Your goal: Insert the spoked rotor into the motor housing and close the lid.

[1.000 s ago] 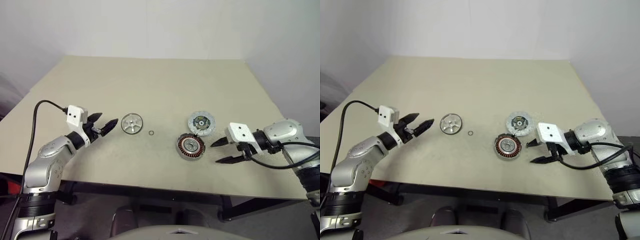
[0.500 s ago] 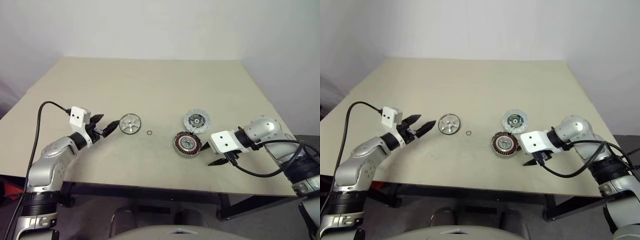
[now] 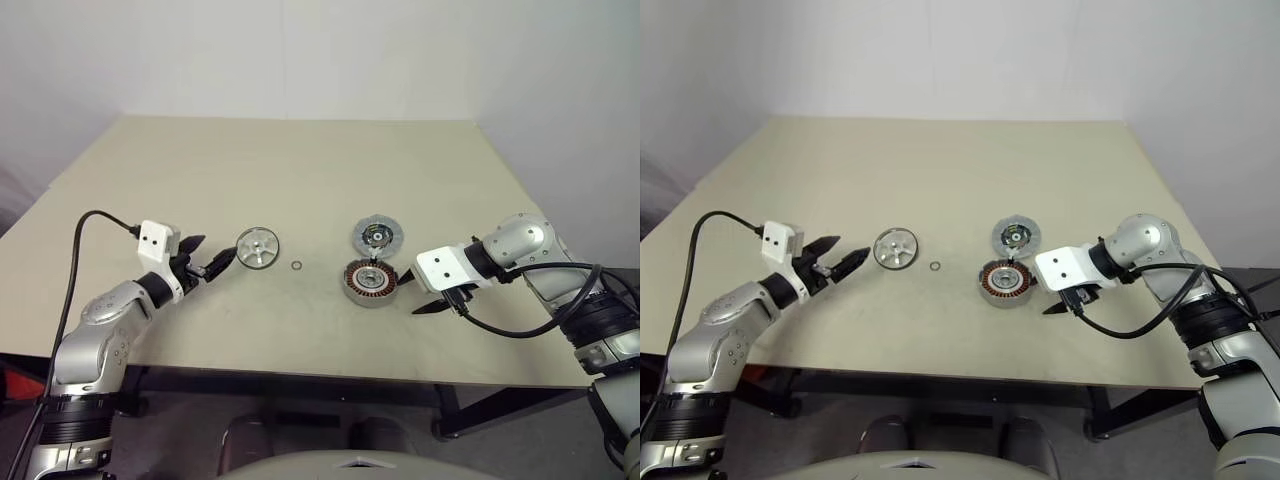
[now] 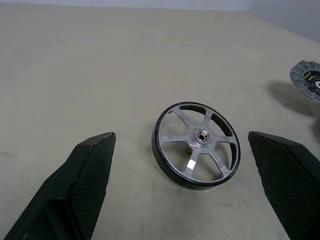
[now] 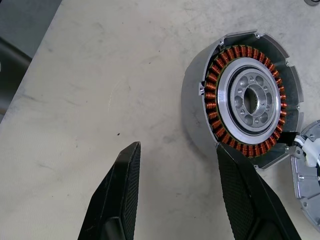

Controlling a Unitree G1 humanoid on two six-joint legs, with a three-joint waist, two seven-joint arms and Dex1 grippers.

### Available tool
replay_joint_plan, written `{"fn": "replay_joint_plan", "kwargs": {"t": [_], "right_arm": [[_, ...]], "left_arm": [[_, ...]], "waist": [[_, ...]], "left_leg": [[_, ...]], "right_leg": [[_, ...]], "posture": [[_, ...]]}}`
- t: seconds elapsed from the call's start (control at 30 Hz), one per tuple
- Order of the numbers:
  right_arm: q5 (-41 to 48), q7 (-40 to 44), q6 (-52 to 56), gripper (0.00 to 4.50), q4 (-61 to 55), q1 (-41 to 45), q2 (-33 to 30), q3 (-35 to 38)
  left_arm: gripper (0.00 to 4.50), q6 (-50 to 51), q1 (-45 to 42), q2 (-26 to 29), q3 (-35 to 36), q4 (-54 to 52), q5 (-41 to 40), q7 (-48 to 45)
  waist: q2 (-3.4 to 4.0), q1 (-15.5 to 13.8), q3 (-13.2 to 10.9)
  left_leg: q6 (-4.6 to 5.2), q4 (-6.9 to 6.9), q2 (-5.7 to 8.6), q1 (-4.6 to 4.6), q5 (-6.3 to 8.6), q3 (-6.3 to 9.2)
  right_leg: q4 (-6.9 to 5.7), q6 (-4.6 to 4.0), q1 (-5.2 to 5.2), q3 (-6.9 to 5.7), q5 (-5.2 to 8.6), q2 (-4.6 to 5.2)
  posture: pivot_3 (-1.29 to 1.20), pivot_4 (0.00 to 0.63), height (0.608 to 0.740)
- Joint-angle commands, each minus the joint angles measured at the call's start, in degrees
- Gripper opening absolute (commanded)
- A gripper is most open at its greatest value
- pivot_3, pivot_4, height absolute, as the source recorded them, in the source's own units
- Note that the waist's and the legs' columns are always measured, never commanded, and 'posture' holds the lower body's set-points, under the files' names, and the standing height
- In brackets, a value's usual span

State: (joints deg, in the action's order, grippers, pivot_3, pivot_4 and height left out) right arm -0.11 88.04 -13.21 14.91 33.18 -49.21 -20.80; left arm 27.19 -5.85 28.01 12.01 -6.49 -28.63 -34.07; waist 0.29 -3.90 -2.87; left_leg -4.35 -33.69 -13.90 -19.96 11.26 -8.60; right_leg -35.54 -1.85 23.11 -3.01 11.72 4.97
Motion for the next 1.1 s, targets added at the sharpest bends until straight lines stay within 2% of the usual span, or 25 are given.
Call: {"fn": "replay_joint_plan", "kwargs": {"t": [0.03,0.4,0.8,0.83,0.87,1.03,1.1], "right_arm": [[0.2,-0.1,0.2,2.68,-0.9,1.2,0.7,0.7],[-0.8,-1.0,0.5,2.68,-0.5,-1.9,0.2,1.0],[-2.5,-2.3,-0.4,2.68,1.4,-0.6,1.9,0.1],[-2.9,-2.6,-0.9,2.32,2.2,-0.2,2.4,-0.1],[-3.4,-3.0,-1.3,2.13,3.1,0.2,2.9,-0.3],[-4.7,-4.1,-3.4,0.41,6.0,1.1,4.6,-0.7],[-4.8,-4.3,-4.2,0.02,6.4,1.3,4.9,-0.5]], "left_arm": [[4.5,-0.9,-1.1,0.7,1.4,-1.6,0.0,0.2],[4.5,-1.0,-1.9,1.6,1.6,-1.0,0.1,-0.1],[4.5,-1.9,-1.9,1.7,1.9,-0.5,0.5,0.2],[4.5,-2.0,-1.7,1.6,2.0,-0.7,0.5,0.3],[4.5,-2.1,-1.6,1.6,2.0,-0.7,0.6,0.5],[4.5,-2.2,-1.4,1.6,2.8,-1.1,0.7,1.0],[4.5,-2.2,-1.2,1.6,3.0,-1.2,0.8,1.1]], "waist": [[0.0,0.0,0.0],[0.0,-0.3,0.0],[0.0,-0.2,0.0],[0.0,-0.2,0.0],[0.0,-0.2,0.0],[-0.11,-0.2,0.1],[-0.11,-0.1,0.1]], "left_leg": [[0.0,0.0,0.0,0.0,0.0,0.0],[0.06,-0.01,0.02,-0.11,0.04,0.0],[0.06,-0.01,0.02,-0.08,0.04,0.0],[0.06,-0.01,0.02,-0.08,0.04,0.0],[0.06,-0.01,0.02,-0.08,0.04,0.0],[0.06,-0.01,0.02,-0.07,0.04,0.0],[0.06,-0.03,0.0,-0.07,0.04,0.0]], "right_leg": [[0.0,0.0,0.0,0.0,0.0,0.0],[0.09,-0.03,0.01,-0.01,-0.01,0.02],[0.07,-0.02,0.01,0.0,-0.01,0.02],[0.07,-0.02,0.01,0.0,-0.01,0.02],[0.07,-0.02,0.01,0.0,-0.01,0.02],[0.06,-0.03,-0.01,-0.01,-0.01,0.01],[0.06,-0.03,-0.01,-0.01,-0.01,0.01]], "posture": [[0.0,0.0,0.74],[0.0,0.0,0.74],[0.0,0.0,0.74],[0.0,0.0,0.74],[0.0,0.0,0.74],[0.0,0.0,0.74],[0.0,0.0,0.74]]}}
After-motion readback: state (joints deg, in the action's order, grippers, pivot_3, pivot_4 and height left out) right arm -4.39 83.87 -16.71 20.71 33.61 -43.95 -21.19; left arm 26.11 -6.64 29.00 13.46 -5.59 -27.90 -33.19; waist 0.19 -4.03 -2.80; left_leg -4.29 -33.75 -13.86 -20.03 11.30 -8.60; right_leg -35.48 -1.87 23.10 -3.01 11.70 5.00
